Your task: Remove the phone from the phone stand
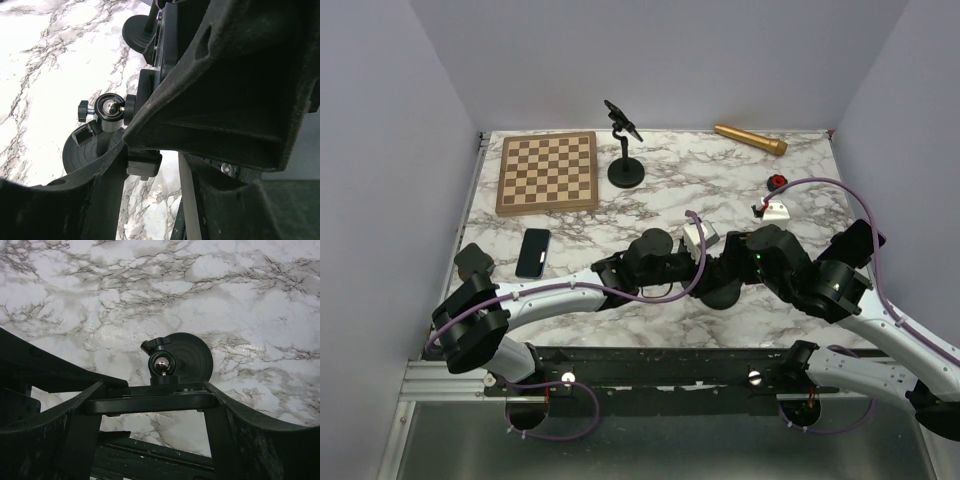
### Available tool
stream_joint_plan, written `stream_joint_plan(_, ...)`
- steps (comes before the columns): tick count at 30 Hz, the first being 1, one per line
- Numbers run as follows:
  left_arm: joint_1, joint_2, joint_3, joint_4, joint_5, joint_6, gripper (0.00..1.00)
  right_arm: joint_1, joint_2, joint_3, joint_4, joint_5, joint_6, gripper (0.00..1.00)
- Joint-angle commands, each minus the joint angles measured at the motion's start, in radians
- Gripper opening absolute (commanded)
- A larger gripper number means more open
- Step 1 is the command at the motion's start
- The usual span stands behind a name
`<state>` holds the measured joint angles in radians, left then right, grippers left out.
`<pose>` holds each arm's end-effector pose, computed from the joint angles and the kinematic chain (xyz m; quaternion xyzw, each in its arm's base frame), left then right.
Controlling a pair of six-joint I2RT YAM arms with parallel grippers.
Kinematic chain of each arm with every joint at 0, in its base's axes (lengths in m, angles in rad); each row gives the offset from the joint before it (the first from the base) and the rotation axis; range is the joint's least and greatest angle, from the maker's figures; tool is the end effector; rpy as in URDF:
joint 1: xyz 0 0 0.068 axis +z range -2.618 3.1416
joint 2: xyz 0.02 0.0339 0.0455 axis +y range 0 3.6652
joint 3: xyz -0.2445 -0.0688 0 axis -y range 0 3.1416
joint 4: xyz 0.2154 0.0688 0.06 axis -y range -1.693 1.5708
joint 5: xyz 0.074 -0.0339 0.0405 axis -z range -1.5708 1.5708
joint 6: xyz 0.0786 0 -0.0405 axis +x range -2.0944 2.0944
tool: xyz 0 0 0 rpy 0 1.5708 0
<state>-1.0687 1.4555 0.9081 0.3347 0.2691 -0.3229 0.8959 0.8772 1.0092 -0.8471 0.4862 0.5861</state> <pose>0.1518 -0.3199 0.2639 0.3594 0.6874 -0.4791 0.4108 0.1397 0.1158 0.2953 -0.0376 0.8879 0.1103 0.4450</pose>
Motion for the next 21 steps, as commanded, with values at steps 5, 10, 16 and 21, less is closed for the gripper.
stream_joint_plan(5, -0.025, 0.014, 0.029, -0.016, -0.003, 0.004, 0.5, 0.005, 0.003, 0.043, 0.05, -0.007, 0.011, 0.01)
stream_joint_plan(10, -0.026, 0.019, 0.035, -0.031, 0.002, 0.014, 0.49, 0.006, -0.002, 0.045, 0.057, 0.002, 0.016, 0.01)
stream_joint_plan(16, -0.027, 0.028, 0.035, -0.043, -0.007, 0.017, 0.46, 0.005, 0.008, 0.043, 0.069, -0.002, 0.017, 0.01)
stream_joint_plan(21, -0.027, 0.036, 0.036, -0.052, -0.023, 0.024, 0.51, 0.005, 0.009, 0.047, 0.076, -0.006, 0.016, 0.01)
